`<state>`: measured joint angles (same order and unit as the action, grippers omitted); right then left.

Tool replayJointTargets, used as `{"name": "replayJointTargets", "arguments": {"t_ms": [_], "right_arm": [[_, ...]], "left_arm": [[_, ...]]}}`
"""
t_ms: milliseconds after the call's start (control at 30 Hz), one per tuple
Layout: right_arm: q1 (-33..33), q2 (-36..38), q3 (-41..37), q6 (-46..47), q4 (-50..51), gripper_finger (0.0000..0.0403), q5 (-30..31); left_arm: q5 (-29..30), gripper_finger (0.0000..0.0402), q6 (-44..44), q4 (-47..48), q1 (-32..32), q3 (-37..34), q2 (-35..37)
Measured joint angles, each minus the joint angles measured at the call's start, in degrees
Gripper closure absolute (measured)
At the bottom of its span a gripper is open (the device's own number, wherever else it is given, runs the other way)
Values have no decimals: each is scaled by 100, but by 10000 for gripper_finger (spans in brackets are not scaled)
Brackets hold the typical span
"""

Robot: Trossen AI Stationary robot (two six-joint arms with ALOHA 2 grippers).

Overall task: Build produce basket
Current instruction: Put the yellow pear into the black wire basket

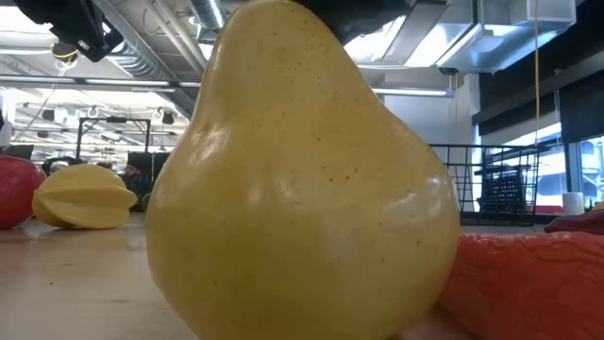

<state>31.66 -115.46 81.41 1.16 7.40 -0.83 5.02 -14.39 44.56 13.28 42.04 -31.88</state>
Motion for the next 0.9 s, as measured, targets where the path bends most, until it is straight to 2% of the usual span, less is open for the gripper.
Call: {"name": "replayJointTargets", "arguments": {"t_ms": [333,900], "right_arm": [[0,0,0,178,-42,277,161],[0,0,0,287,-37,356,182]], "left_arm": [[0,374,0,0,0,0,0],[0,374,2,1,-1,0,0]]}}
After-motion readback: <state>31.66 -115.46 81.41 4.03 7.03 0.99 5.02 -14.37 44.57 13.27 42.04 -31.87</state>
